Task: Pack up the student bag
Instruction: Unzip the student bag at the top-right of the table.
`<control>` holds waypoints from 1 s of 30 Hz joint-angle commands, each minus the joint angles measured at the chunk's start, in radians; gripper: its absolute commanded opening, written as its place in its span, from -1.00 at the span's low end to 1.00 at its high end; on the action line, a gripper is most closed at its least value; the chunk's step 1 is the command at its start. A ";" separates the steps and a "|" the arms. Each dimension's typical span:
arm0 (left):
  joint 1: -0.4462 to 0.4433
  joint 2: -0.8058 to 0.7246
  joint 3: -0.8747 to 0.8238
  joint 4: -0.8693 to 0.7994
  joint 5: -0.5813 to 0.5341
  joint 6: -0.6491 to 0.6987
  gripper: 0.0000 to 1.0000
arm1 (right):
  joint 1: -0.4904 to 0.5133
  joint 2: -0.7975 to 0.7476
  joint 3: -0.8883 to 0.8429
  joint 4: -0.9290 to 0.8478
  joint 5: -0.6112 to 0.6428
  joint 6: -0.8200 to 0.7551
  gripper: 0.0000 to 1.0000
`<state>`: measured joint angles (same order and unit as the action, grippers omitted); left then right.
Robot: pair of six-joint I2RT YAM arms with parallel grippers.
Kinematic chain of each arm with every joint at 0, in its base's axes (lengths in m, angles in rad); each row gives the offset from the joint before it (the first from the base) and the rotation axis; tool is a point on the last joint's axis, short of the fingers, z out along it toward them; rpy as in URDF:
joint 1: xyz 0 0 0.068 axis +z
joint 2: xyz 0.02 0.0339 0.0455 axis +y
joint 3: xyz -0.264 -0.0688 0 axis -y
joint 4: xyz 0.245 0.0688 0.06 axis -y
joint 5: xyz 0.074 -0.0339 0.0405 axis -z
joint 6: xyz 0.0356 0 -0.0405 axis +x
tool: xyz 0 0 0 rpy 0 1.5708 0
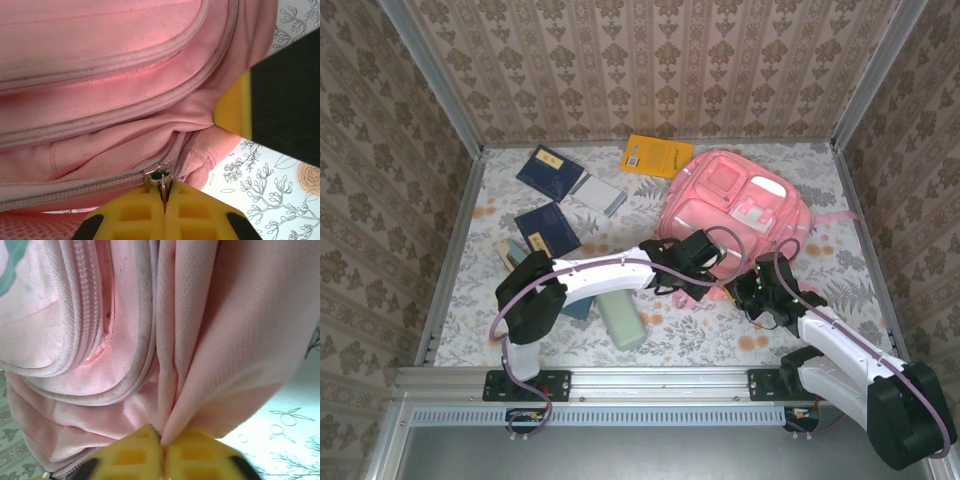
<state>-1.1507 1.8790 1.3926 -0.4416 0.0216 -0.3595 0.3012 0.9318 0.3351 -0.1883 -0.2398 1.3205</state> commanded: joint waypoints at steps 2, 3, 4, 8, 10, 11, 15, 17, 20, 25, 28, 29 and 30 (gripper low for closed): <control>-0.006 0.009 0.067 -0.055 -0.036 0.005 -1.00 | -0.070 -0.051 0.048 -0.129 0.059 -0.087 -1.00; 0.005 0.011 0.066 -0.075 -0.053 0.013 -1.00 | -0.099 -0.070 0.055 -0.157 0.056 -0.113 -1.00; 0.015 0.011 0.065 -0.092 -0.074 0.015 -1.00 | -0.127 -0.088 0.059 -0.181 0.052 -0.136 -1.00; 0.087 0.015 0.063 -0.154 -0.118 0.044 -1.00 | -0.259 -0.148 0.078 -0.266 0.015 -0.239 -1.00; 0.126 0.026 0.072 -0.185 -0.145 0.065 -1.00 | -0.310 -0.151 0.090 -0.289 -0.008 -0.296 -1.00; 0.144 0.033 0.077 -0.195 -0.155 0.074 -1.00 | -0.329 -0.146 0.096 -0.295 -0.019 -0.318 -1.00; 0.225 0.063 0.091 -0.201 -0.170 0.119 -1.00 | -0.419 -0.076 0.147 -0.326 -0.062 -0.429 -1.00; 0.261 0.076 0.103 -0.200 -0.155 0.136 -1.00 | -0.474 -0.029 0.182 -0.335 -0.080 -0.487 -1.00; 0.284 0.081 0.123 -0.192 -0.155 0.166 -1.00 | -0.541 0.045 0.231 -0.333 -0.089 -0.553 -1.00; 0.256 0.056 0.115 -0.138 -0.050 0.164 -1.00 | -0.584 0.208 0.347 -0.288 -0.081 -0.617 -0.51; 0.192 0.053 0.121 -0.117 -0.033 0.150 -1.00 | -0.582 0.282 0.416 -0.301 -0.114 -0.628 -0.14; 0.176 0.055 0.126 -0.113 -0.031 0.142 -1.00 | -0.580 0.284 0.427 -0.313 -0.123 -0.622 -0.06; 0.153 0.059 0.133 -0.105 -0.025 0.130 -1.00 | -0.574 0.272 0.433 -0.326 -0.126 -0.613 0.02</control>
<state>-0.9386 1.9617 1.4952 -0.5419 -0.0227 -0.2161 -0.2760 1.2095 0.7177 -0.4946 -0.3710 0.7372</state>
